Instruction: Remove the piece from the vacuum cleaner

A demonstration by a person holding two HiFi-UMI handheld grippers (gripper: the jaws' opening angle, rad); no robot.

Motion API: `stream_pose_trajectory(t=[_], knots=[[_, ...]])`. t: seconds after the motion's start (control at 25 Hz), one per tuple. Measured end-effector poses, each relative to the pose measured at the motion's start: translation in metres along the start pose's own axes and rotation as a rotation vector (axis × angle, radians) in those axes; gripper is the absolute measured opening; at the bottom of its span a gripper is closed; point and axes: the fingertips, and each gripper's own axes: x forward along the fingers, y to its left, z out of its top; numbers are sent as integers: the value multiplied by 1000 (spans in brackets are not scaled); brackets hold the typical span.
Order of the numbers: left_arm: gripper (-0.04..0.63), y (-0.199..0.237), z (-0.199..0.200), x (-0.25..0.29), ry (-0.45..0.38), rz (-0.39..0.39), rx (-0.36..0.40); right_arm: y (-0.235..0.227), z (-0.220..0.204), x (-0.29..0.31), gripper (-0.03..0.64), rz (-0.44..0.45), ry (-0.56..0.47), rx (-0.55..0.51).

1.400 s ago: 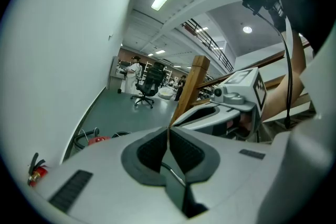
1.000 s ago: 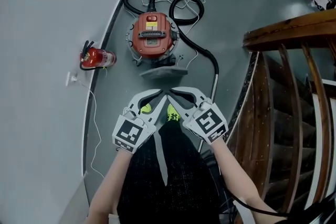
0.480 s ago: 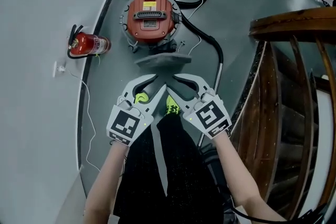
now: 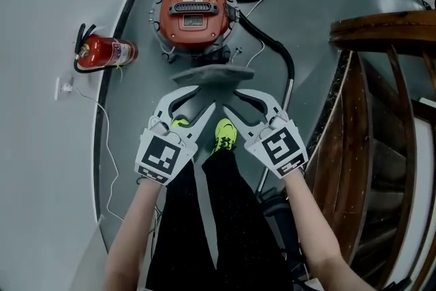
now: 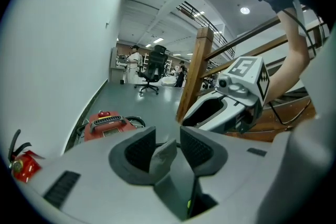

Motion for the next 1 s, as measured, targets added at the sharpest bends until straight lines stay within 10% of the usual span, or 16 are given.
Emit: stream_pose_trajectory(t=[1.0], knots=[[193,51,-80,74,118,-19,88,-41,-51,79,201,18,90,-42]])
